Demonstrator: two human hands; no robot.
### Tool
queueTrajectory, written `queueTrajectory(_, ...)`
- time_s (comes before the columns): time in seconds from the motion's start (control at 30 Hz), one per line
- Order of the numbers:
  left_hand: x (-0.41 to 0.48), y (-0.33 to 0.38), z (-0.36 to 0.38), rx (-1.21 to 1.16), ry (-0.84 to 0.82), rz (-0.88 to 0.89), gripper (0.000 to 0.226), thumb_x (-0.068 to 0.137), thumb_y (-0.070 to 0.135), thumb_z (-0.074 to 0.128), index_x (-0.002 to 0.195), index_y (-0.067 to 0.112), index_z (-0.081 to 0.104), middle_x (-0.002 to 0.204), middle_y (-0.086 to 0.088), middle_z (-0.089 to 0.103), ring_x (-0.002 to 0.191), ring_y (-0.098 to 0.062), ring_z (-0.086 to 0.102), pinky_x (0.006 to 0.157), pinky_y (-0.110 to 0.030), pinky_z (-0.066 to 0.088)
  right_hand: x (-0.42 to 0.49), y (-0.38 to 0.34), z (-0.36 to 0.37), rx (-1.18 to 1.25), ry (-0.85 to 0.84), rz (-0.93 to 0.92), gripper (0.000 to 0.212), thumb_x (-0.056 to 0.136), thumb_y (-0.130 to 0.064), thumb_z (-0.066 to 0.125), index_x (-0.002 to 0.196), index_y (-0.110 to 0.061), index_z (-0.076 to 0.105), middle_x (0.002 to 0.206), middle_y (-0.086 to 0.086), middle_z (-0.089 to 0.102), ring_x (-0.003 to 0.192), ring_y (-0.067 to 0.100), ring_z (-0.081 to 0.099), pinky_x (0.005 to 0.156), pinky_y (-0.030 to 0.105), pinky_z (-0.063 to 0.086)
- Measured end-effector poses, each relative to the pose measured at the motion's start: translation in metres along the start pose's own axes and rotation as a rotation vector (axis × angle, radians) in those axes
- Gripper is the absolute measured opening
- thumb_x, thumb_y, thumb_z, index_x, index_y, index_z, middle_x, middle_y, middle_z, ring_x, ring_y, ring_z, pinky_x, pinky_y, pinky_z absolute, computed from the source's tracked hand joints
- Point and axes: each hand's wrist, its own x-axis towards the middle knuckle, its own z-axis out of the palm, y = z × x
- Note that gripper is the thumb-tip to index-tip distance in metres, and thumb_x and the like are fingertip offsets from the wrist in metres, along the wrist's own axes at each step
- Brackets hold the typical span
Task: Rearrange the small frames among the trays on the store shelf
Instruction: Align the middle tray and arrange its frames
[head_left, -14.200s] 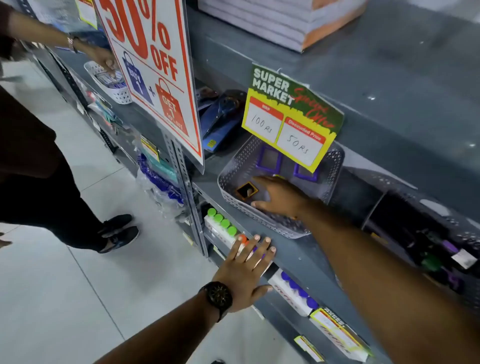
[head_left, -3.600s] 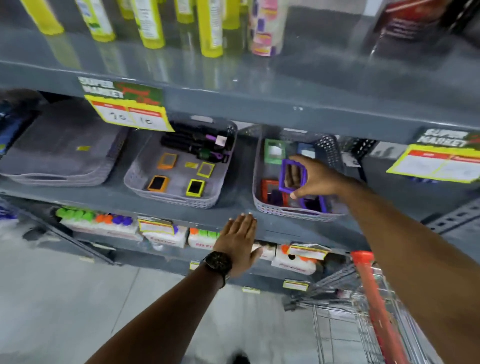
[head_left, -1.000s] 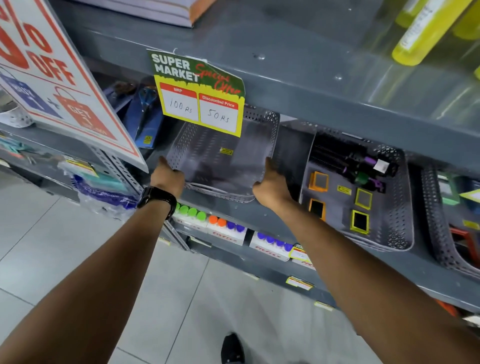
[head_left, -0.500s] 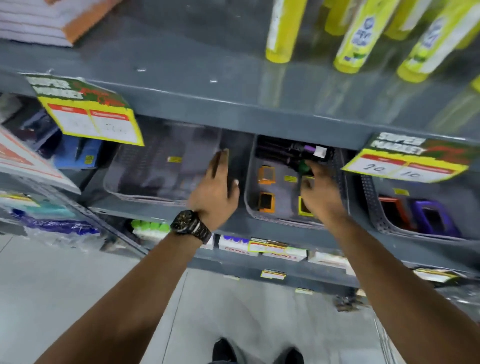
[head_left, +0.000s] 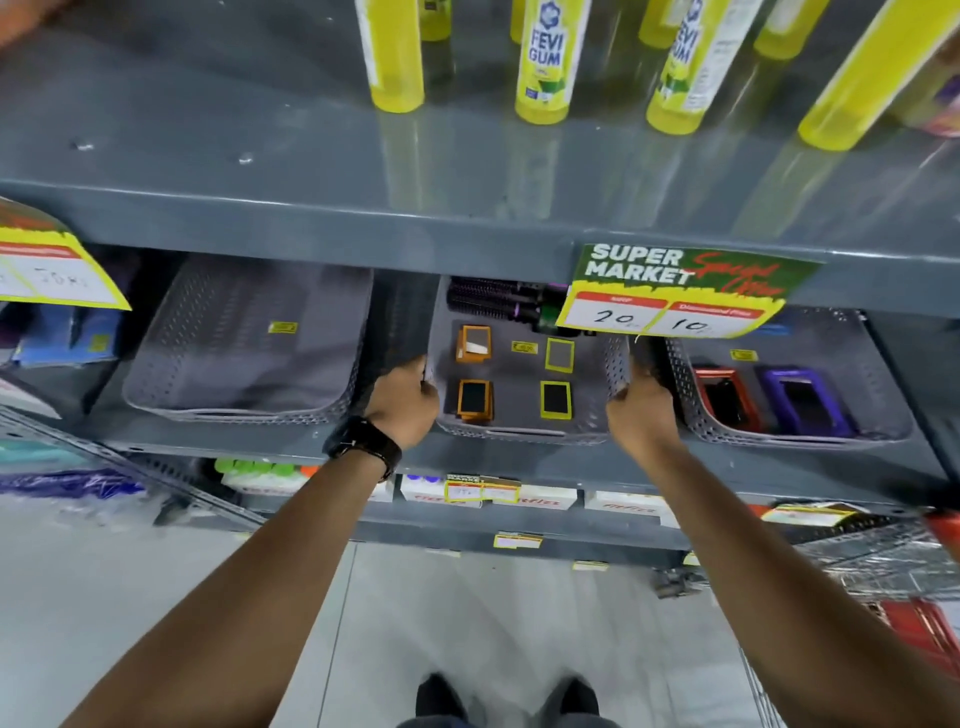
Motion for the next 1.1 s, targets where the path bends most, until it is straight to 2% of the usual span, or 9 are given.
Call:
queueTrajectory(0.1, -0.005, 0.003, 0.007, 0.12, 0.055, 0.041, 0.008, 0.094, 0.003, 0.044, 0.094, 0.008, 0.051, 0.079, -0.018, 0.058, 0.08, -0.042, 0.063, 0.062, -0.034, 0.043, 0.004, 0.001, -0.002, -0.012, 0.02, -0.017, 0.071, 0.089, -0.001, 0.045, 0.154, -0.016, 0.023, 0.115, 0.026, 0.067, 0.085, 0.036, 0.063, 0.07, 0.028, 0.042)
queueTrajectory(0.3, -0.003, 0.002, 0.014, 0.111, 0.041, -0.012, 0.028, 0.094, 0.005, 0.043, 0.121, 0.007, 0.052, 0.101, -0.026, 0.066, 0.092, -0.044, 0.064, 0.076, -0.047, 0.056, 0.006, 0.005, -0.002, -0.036, -0.001, -0.027, 0.068, 0.092, -0.007, 0.044, 0.155, -0.017, 0.021, 0.115, 0.024, 0.068, 0.076, 0.029, 0.057, 0.068, 0.027, 0.043)
queueTrajectory(0.37, -0.002, 0.003, 0.018, 0.118, 0.068, 0.011, 0.042, 0.095, 0.007, 0.046, 0.137, 0.009, 0.044, 0.104, -0.025, 0.067, 0.089, -0.042, 0.065, 0.07, -0.041, 0.054, 0.003, 0.001, -0.001, -0.066, 0.064, -0.125, 0.065, 0.092, -0.013, 0.048, 0.153, -0.013, 0.024, 0.127, 0.022, 0.061, 0.098, 0.036, 0.061, 0.08, 0.037, 0.052)
queueTrajectory(0.47, 0.0, 0.005, 0.022, 0.149, 0.144, 0.06, 0.06, 0.096, 0.016, 0.054, 0.15, 0.006, 0.03, 0.117, -0.025, 0.064, 0.092, -0.04, 0.066, 0.066, -0.039, 0.049, 0.002, -0.015, 0.004, -0.163, 0.185, -0.376, 0.053, 0.09, -0.021, 0.057, 0.139, -0.004, 0.043, 0.139, 0.019, 0.05, 0.126, 0.04, 0.047, 0.103, 0.046, 0.044)
queueTrajectory(0.63, 0.001, 0.005, 0.023, 0.178, 0.139, 0.057, 0.066, 0.096, 0.022, 0.053, 0.152, 0.006, 0.023, 0.148, -0.022, 0.043, 0.117, -0.044, 0.056, 0.089, -0.048, 0.051, 0.022, -0.073, 0.025, -0.229, -0.175, -0.5, 0.052, 0.089, -0.034, 0.06, 0.135, -0.014, 0.047, 0.124, 0.017, 0.061, 0.112, 0.037, 0.058, 0.091, 0.045, 0.051)
queueTrajectory(0.73, -0.008, 0.006, 0.02, 0.252, 0.157, 0.186, 0.067, 0.095, 0.028, 0.049, 0.151, 0.005, 0.022, 0.152, -0.019, 0.039, 0.126, -0.042, 0.048, 0.099, -0.05, 0.048, 0.042, -0.099, 0.043, -0.291, -0.331, -0.533, 0.066, 0.086, -0.037, 0.066, 0.142, -0.012, 0.042, 0.139, 0.017, 0.051, 0.126, 0.033, 0.05, 0.103, 0.041, 0.044)
queueTrajectory(0.87, -0.019, 0.002, 0.013, 0.243, 0.215, 0.216, 0.065, 0.095, 0.026, 0.054, 0.15, 0.002, 0.028, 0.149, -0.02, 0.042, 0.126, -0.04, 0.047, 0.104, -0.046, 0.042, 0.059, -0.122, 0.053, -0.286, -0.614, -0.521, 0.062, 0.094, -0.029, 0.06, 0.148, -0.01, 0.037, 0.152, 0.013, 0.041, 0.14, 0.028, 0.038, 0.114, 0.033, 0.029)
queueTrajectory(0.97, -0.028, -0.006, 0.01, 0.225, 0.24, 0.248, 0.064, 0.096, 0.024, 0.056, 0.149, 0.001, 0.03, 0.148, -0.021, 0.043, 0.126, -0.04, 0.046, 0.103, -0.046, 0.043, 0.065, -0.132, 0.059, -0.25, -0.524, -0.575, 0.077, 0.087, -0.019, 0.069, 0.151, -0.01, 0.029, 0.155, 0.01, 0.036, 0.139, 0.025, 0.038, 0.102, 0.022, 0.031)
queueTrajectory(1.1, -0.035, -0.017, 0.012, 0.202, 0.238, 0.264, 0.063, 0.097, 0.027, 0.055, 0.15, 0.004, 0.028, 0.149, -0.017, 0.043, 0.129, -0.034, 0.043, 0.107, -0.042, 0.038, 0.066, -0.135, 0.062, -0.283, -0.378, -0.663, 0.084, 0.073, -0.023, 0.082, 0.144, -0.01, 0.04, 0.136, 0.013, 0.055, 0.117, 0.027, 0.056, 0.068, 0.014, 0.028)
